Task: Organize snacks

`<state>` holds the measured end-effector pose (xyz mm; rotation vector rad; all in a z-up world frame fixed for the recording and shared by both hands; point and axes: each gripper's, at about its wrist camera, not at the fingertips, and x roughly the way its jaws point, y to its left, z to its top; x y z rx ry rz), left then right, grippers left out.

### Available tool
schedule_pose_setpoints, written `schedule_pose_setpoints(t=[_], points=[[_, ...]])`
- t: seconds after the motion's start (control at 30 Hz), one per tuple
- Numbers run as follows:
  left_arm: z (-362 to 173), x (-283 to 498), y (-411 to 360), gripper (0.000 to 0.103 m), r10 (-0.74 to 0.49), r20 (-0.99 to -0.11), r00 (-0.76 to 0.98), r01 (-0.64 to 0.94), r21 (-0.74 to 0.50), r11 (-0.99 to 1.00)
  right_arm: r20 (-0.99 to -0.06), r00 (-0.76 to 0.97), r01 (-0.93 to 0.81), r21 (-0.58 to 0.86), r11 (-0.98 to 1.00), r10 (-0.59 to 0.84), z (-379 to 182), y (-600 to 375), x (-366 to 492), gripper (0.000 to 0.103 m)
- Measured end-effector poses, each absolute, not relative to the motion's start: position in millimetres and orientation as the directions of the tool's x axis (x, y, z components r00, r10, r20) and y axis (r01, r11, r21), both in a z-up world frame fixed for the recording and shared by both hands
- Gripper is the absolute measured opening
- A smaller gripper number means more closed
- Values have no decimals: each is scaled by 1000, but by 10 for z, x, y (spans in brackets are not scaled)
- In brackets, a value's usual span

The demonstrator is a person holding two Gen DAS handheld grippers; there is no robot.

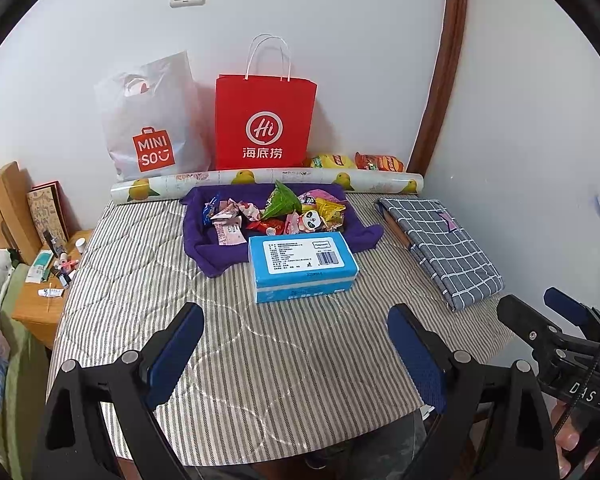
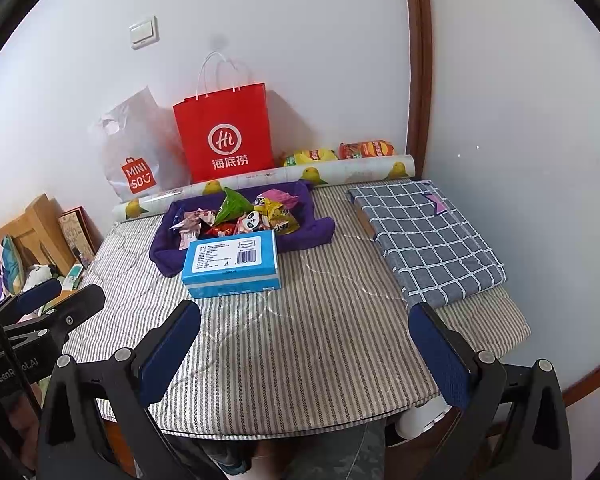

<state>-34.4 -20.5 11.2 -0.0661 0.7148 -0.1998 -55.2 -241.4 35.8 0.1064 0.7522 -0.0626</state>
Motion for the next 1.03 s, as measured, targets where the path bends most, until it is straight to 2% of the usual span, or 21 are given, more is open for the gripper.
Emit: schedule_pose_setpoints(t=[1.03], points=[[35,-280,-152,93,-200,-648,735,147,-136,980,-676,737,78,77,994,-6,345,-2375,-565,102]])
